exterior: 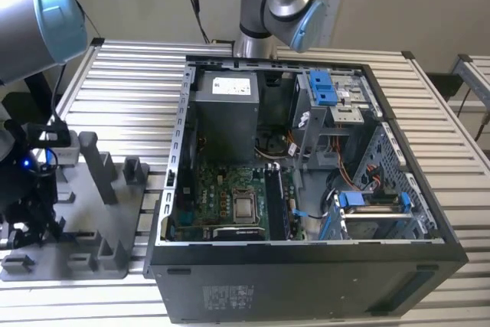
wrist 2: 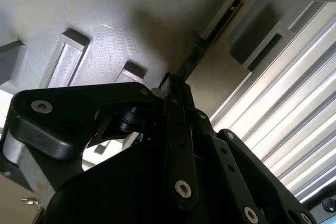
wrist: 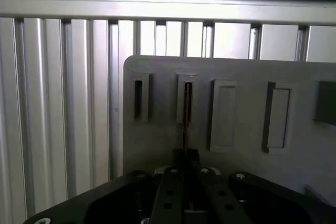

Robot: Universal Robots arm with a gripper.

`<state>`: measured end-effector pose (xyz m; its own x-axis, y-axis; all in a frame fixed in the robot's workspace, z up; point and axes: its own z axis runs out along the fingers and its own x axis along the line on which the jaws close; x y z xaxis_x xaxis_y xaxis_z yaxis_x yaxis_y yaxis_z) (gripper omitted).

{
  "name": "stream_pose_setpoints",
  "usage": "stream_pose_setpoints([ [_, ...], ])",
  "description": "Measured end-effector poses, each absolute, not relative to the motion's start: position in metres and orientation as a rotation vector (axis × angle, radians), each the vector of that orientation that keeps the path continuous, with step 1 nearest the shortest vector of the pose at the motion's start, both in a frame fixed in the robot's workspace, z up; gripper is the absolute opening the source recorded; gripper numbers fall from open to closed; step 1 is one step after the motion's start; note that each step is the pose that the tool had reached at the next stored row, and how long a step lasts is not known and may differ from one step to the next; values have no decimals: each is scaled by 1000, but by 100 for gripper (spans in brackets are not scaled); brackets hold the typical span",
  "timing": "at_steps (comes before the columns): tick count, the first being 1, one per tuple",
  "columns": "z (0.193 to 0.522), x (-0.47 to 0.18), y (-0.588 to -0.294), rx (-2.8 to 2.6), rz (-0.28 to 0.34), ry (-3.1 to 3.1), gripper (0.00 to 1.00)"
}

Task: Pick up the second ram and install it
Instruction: 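Pick up the second ram and move it above second insertion slot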

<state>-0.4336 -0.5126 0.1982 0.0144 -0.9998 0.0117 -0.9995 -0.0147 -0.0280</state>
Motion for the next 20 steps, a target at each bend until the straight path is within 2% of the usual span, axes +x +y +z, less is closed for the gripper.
stream_pose_setpoints([
  [4,200,-434,-512,-2229,-44,2197,14],
  [15,241,-434,-513,-2229,-44,2197,14],
  [20,248,-434,-513,-2229,-44,2197,14],
])
